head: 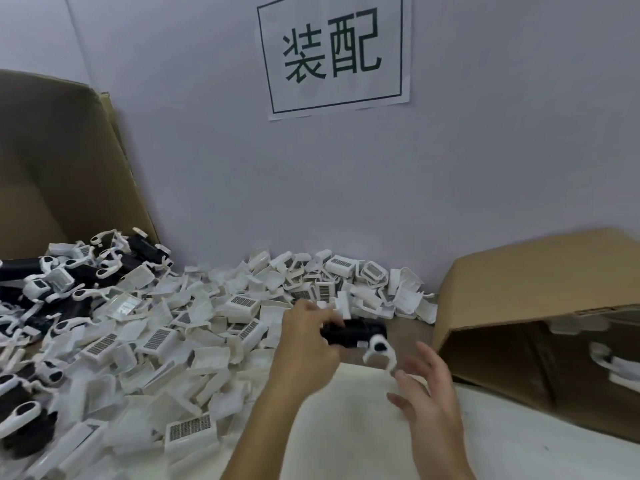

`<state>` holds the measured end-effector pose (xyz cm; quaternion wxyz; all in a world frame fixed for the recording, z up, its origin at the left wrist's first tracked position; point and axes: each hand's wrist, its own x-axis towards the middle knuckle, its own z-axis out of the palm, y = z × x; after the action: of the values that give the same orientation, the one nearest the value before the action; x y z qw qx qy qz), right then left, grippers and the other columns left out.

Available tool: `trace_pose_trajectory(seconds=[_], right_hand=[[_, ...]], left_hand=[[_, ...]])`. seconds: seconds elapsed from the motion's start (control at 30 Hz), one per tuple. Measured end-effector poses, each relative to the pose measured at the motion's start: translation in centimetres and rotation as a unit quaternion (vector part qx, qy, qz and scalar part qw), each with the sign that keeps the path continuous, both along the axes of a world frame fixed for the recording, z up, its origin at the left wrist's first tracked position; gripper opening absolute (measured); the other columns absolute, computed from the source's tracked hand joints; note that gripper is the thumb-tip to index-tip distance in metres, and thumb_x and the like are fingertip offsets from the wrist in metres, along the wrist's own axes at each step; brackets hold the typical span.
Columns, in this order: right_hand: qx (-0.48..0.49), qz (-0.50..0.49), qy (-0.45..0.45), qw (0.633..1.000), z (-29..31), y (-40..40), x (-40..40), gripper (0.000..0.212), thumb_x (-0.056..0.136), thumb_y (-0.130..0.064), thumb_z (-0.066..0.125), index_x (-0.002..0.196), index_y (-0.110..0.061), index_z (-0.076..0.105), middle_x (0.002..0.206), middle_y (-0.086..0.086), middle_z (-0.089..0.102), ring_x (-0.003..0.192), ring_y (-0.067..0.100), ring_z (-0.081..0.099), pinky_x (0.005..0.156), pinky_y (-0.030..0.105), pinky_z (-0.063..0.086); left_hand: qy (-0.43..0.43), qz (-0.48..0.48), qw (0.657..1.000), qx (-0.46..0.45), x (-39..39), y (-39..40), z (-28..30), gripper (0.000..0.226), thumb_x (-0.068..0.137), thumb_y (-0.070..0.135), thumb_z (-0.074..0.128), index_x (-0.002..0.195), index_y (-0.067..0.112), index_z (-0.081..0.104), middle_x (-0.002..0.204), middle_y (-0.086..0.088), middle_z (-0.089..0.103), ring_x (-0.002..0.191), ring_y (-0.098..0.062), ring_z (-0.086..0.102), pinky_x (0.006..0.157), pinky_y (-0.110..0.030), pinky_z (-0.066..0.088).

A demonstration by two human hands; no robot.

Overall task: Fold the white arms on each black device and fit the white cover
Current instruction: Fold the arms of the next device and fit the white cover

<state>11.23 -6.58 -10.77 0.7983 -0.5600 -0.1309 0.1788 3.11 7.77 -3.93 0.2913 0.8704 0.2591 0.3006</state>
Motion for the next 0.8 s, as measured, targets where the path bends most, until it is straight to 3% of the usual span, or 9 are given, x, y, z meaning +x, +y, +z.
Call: trace_pose_trajectory(seconds=[0.1, 0.23, 0.3, 0.37, 0.43, 0.53, 0.63, 0.73, 0.8], right_hand=[[-0.03, 0.029, -0.077, 0.996, 0.0, -0.7, 0.1, 0.07, 0.085, -0.02, 0.078, 0.138, -0.044, 0.04, 0.13, -0.027, 0.05, 0.117, -0.002, 0.052, 0.081, 0.02, 0.046], [-0.106, 0.072, -0.153, 0.98, -0.3, -1.2, 0.7, 0.061, 0.087, -0.018, 0.074, 0.134, -0.046, 0.046, 0.126, -0.028, 0.053, 0.113, -0.021, 0.046, 0.074, 0.013, 0.049], [-0.139, 0.069, -0.177, 0.972, -0.6, -1.4, 1.1, 0.062, 0.086, -0.022, 0.076, 0.137, -0.042, 0.047, 0.127, -0.021, 0.054, 0.11, -0.018, 0.049, 0.08, 0.017, 0.052], [-0.169, 0.077, -0.192, 0.964, -0.5, -1.5, 1.4, 0.065, 0.083, -0.031, 0.079, 0.14, -0.035, 0.049, 0.129, -0.014, 0.056, 0.116, -0.004, 0.052, 0.088, 0.027, 0.055], [-0.18, 0.076, -0.201, 0.96, -0.4, -1.4, 1.5, 0.059, 0.079, -0.034, 0.081, 0.133, -0.031, 0.058, 0.121, -0.011, 0.063, 0.11, 0.003, 0.058, 0.075, 0.019, 0.055], [-0.165, 0.035, -0.198, 0.966, -0.4, -1.1, 1.6, 0.037, 0.076, -0.033, 0.084, 0.111, -0.031, 0.071, 0.097, -0.011, 0.073, 0.091, 0.005, 0.066, 0.068, 0.016, 0.05], [-0.141, -0.005, -0.182, 0.973, -0.5, -0.9, 1.5, 0.013, 0.077, -0.039, 0.082, 0.088, -0.037, 0.074, 0.078, -0.012, 0.073, 0.073, 0.006, 0.067, 0.061, 0.019, 0.047], [-0.119, -0.039, -0.176, 0.976, -0.5, -0.9, 1.5, 0.006, 0.081, -0.043, 0.077, 0.084, -0.038, 0.075, 0.07, -0.008, 0.071, 0.065, 0.008, 0.064, 0.052, 0.014, 0.043], [-0.11, -0.052, -0.184, 0.975, -0.5, -0.7, 1.4, 0.006, 0.082, -0.041, 0.077, 0.086, -0.04, 0.073, 0.075, -0.012, 0.071, 0.071, 0.004, 0.065, 0.055, 0.01, 0.046]], left_hand=[[0.029, -0.041, 0.999, -0.02, 0.3, -0.8, -2.3, 0.044, 0.077, 0.003, 0.079, 0.084, 0.043, 0.061, 0.106, 0.017, 0.042, 0.109, -0.01, 0.044, 0.08, -0.004, 0.033], [0.021, -0.09, 0.995, -0.024, 0.6, -0.7, -2.8, 0.051, 0.074, 0.0, 0.08, 0.083, 0.047, 0.062, 0.114, 0.015, 0.046, 0.114, -0.009, 0.047, 0.092, -0.009, 0.033], [0.014, -0.109, 0.994, -0.03, 0.7, -0.4, -2.6, 0.049, 0.072, -0.003, 0.081, 0.087, 0.042, 0.067, 0.12, 0.013, 0.047, 0.119, -0.008, 0.046, 0.099, -0.018, 0.038], [0.004, -0.12, 0.991, -0.051, 0.4, -0.2, -2.4, 0.046, 0.071, -0.007, 0.079, 0.092, 0.033, 0.072, 0.124, 0.013, 0.047, 0.119, -0.005, 0.046, 0.095, -0.012, 0.04], [-0.021, -0.12, 0.99, -0.07, 0.2, 0.1, -2.4, 0.046, 0.071, -0.009, 0.079, 0.099, 0.027, 0.074, 0.126, 0.016, 0.047, 0.119, 0.0, 0.047, 0.084, -0.002, 0.038], [-0.061, -0.061, 0.991, -0.099, 0.5, -0.5, -2.2, 0.057, 0.073, 0.004, 0.085, 0.116, 0.033, 0.062, 0.124, 0.018, 0.045, 0.119, -0.005, 0.042, 0.079, -0.005, 0.041], [-0.075, 0.079, 0.992, -0.069, 1.2, -1.9, -2.0, 0.034, 0.078, 0.029, 0.084, 0.096, 0.027, 0.055, 0.093, 0.013, 0.052, 0.089, -0.008, 0.047, 0.073, -0.019, 0.041], [-0.067, 0.038, 0.965, -0.251, 2.0, -2.6, -1.6, 0.038, 0.091, 0.039, 0.066, 0.072, 0.006, 0.068, 0.059, 0.003, 0.063, 0.052, -0.01, 0.052, 0.06, -0.027, 0.044], [0.002, -0.03, 0.932, -0.362, 2.5, -3.5, -1.3, 0.049, 0.097, 0.05, 0.053, 0.089, 0.007, 0.074, 0.072, -0.002, 0.075, 0.06, -0.014, 0.065, 0.063, -0.027, 0.049]])
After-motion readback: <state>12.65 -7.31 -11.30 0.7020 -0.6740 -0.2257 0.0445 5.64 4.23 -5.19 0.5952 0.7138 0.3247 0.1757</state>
